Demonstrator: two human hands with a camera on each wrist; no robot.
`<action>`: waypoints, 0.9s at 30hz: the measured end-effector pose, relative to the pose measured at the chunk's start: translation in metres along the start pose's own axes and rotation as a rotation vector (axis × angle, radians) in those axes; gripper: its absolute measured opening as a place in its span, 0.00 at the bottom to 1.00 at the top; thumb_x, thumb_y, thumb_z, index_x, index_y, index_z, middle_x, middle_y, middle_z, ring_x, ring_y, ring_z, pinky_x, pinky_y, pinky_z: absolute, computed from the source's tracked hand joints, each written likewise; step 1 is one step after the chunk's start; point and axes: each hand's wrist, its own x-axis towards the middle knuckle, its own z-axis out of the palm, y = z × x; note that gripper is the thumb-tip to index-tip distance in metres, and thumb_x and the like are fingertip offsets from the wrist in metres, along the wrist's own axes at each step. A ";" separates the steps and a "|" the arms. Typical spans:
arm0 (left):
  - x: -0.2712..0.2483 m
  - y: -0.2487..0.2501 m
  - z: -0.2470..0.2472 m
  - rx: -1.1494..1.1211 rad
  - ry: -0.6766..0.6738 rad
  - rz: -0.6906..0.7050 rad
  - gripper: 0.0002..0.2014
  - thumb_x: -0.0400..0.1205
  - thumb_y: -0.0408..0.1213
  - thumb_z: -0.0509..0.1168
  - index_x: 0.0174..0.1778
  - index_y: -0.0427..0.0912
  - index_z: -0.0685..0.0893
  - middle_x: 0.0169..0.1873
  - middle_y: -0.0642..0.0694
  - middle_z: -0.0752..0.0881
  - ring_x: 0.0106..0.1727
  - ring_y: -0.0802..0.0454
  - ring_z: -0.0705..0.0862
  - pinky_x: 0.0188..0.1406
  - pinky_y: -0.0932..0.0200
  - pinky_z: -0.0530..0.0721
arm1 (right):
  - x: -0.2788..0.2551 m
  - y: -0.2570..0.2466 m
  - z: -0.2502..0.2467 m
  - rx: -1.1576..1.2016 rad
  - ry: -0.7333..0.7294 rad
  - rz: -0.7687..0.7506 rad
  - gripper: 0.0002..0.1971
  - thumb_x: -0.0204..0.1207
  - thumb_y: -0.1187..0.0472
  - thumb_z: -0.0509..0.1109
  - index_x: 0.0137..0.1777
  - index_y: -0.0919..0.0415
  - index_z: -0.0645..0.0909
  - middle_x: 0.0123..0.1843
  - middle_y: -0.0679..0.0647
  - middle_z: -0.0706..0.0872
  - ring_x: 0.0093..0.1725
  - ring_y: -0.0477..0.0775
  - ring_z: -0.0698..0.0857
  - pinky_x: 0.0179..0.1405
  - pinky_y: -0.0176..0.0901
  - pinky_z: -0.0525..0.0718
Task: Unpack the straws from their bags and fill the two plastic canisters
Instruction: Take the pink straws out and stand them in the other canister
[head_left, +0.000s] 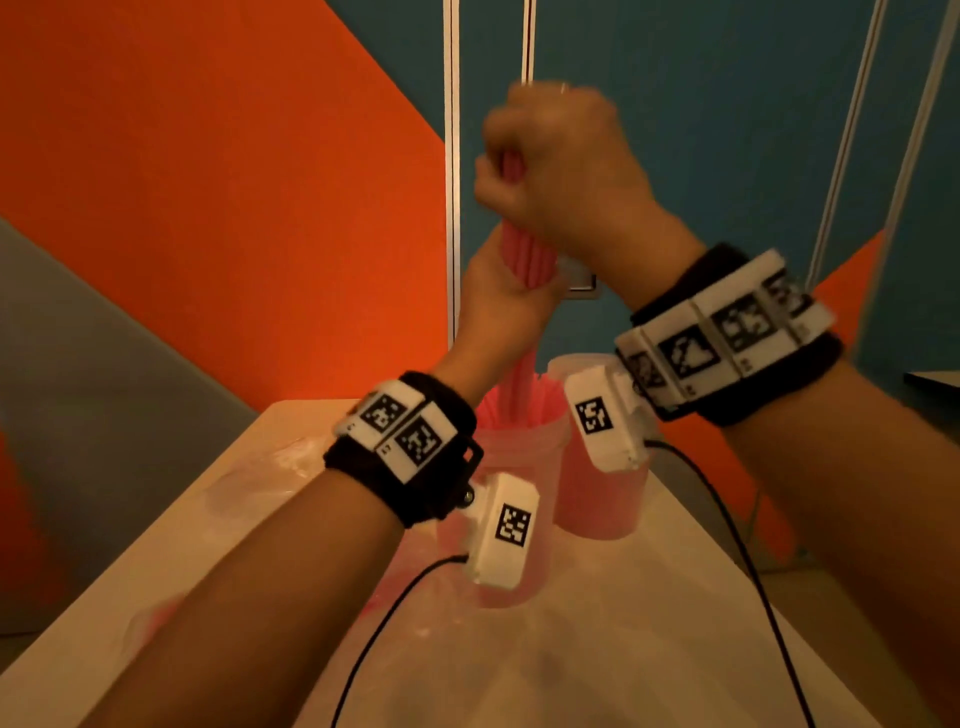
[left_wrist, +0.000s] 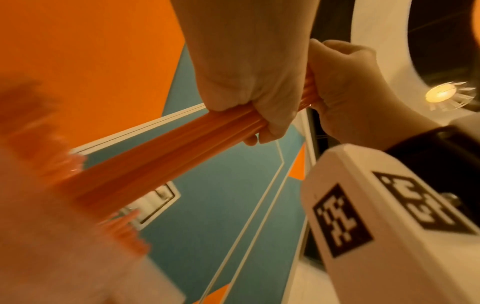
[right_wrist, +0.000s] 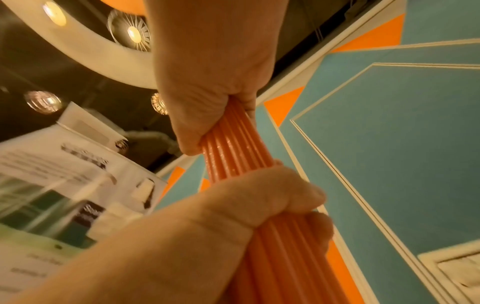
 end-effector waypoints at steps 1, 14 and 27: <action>-0.006 -0.013 -0.002 0.041 0.003 -0.060 0.19 0.69 0.16 0.67 0.43 0.45 0.76 0.36 0.53 0.83 0.34 0.68 0.81 0.35 0.68 0.80 | -0.009 0.002 0.012 0.022 -0.036 0.022 0.07 0.61 0.63 0.67 0.25 0.66 0.79 0.27 0.63 0.81 0.26 0.63 0.81 0.26 0.43 0.75; -0.059 -0.068 -0.051 0.358 -0.245 -0.275 0.56 0.62 0.23 0.79 0.81 0.44 0.51 0.76 0.43 0.66 0.77 0.53 0.64 0.61 0.79 0.66 | -0.131 0.011 0.112 0.168 -0.845 0.348 0.14 0.80 0.58 0.60 0.50 0.67 0.84 0.48 0.65 0.85 0.50 0.64 0.83 0.42 0.46 0.71; -0.099 -0.091 -0.072 0.509 -0.114 0.240 0.30 0.72 0.34 0.75 0.71 0.43 0.75 0.73 0.51 0.72 0.82 0.49 0.57 0.81 0.57 0.55 | -0.125 0.021 0.111 0.520 -0.394 0.797 0.22 0.84 0.52 0.46 0.76 0.38 0.63 0.81 0.40 0.60 0.82 0.41 0.50 0.75 0.61 0.37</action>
